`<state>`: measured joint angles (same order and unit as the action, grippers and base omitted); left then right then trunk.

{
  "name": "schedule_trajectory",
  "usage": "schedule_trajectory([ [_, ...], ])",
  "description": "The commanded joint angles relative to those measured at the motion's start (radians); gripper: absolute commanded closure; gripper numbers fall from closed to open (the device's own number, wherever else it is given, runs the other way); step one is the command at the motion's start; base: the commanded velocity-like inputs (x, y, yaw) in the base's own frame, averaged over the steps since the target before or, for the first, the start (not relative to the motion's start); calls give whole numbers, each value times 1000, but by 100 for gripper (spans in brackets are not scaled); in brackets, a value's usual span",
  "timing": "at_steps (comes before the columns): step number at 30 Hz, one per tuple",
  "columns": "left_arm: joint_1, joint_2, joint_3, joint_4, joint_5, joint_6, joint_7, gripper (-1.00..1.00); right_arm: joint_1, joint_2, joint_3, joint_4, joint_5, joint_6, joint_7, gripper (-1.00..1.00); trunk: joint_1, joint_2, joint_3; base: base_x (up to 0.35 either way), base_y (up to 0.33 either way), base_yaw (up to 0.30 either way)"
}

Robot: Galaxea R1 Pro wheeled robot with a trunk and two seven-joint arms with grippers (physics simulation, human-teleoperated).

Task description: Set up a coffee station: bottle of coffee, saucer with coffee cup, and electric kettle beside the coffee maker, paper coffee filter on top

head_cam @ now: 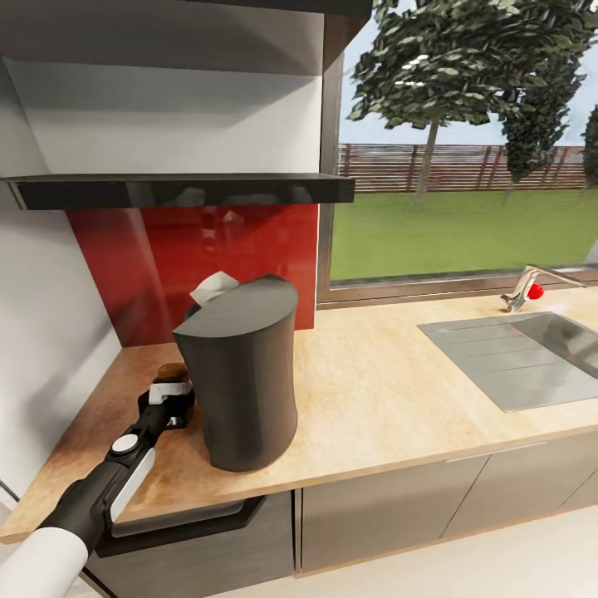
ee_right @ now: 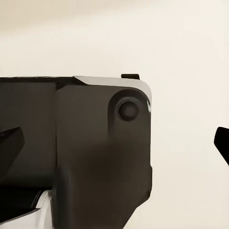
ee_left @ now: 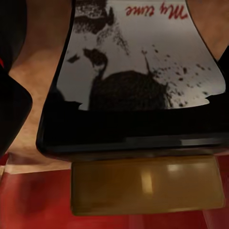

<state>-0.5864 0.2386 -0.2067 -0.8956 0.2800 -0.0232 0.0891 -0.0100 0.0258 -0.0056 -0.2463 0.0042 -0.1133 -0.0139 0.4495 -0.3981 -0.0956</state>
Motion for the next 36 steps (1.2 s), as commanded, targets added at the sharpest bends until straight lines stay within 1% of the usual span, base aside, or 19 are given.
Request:
schedule_trajectory([
  [1, -1, 2, -7, 0, 10, -3, 9, -100, -1, 0, -1, 1, 0, -3, -1, -100, 1, -2, -2, 0, 0, 0],
  [12, 5, 2, -8, 0, 9, -3, 9, -100, -1, 0, -1, 0, 0, -3, -1, -100, 1, -2, -2, -1, 0, 0],
  [20, 18, 2, -8, -1, 10, -7, 9, -100, -1, 0, -1, 1, 0, -3, -1, -100, 1, -2, -2, -153, 0, 0],
  [24, 19, 2, -8, -2, 10, -18, 9, -100, -1, 0, -1, 1, 0, -3, -1, -100, 1, -2, -2, -16, 0, 0],
  [36, 19, 2, -8, -2, 10, -20, 9, -100, -1, 0, -1, 1, 0, -3, -1, -100, 1, -2, -2, -1, 0, 0],
])
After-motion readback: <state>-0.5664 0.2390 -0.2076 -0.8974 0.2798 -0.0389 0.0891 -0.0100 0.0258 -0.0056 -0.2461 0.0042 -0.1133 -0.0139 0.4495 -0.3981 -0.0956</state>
